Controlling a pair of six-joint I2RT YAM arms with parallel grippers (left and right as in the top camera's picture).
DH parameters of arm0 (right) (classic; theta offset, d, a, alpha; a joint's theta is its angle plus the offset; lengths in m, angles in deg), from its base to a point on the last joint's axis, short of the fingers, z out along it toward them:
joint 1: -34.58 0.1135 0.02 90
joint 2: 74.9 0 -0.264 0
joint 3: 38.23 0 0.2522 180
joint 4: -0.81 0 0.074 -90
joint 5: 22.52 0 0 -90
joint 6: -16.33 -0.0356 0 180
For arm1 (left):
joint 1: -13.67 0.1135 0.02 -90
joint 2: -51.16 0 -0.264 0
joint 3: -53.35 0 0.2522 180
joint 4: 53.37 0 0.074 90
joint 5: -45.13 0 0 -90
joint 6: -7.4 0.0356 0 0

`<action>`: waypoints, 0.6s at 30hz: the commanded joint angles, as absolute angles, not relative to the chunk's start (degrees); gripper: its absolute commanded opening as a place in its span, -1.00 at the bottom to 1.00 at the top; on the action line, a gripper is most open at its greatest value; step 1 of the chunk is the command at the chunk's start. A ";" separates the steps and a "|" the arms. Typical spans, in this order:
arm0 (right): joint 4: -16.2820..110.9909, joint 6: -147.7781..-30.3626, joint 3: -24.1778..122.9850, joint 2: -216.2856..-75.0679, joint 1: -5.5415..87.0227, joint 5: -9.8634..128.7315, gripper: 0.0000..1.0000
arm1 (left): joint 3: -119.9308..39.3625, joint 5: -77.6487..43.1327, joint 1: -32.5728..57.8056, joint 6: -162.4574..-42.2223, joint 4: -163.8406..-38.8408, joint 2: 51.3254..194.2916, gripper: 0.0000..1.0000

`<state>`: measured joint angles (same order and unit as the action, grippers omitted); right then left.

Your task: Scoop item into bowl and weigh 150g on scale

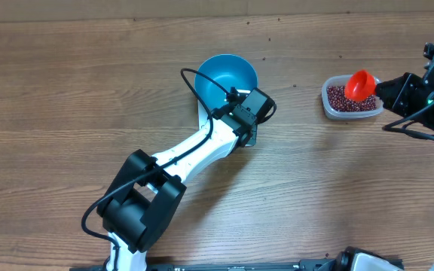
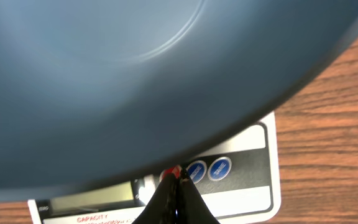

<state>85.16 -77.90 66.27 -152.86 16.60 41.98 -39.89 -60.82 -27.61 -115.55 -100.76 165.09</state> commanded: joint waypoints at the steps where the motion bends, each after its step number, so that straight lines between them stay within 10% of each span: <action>1: 85.02 -77.46 67.40 -152.83 16.40 42.00 -0.93 | -38.91 -62.00 -27.72 -116.47 -99.95 166.25 -0.91; 18: 85.40 -77.44 67.40 -152.83 16.40 42.03 -0.93 | -38.40 -62.00 -27.59 -116.49 -99.43 168.33 -0.92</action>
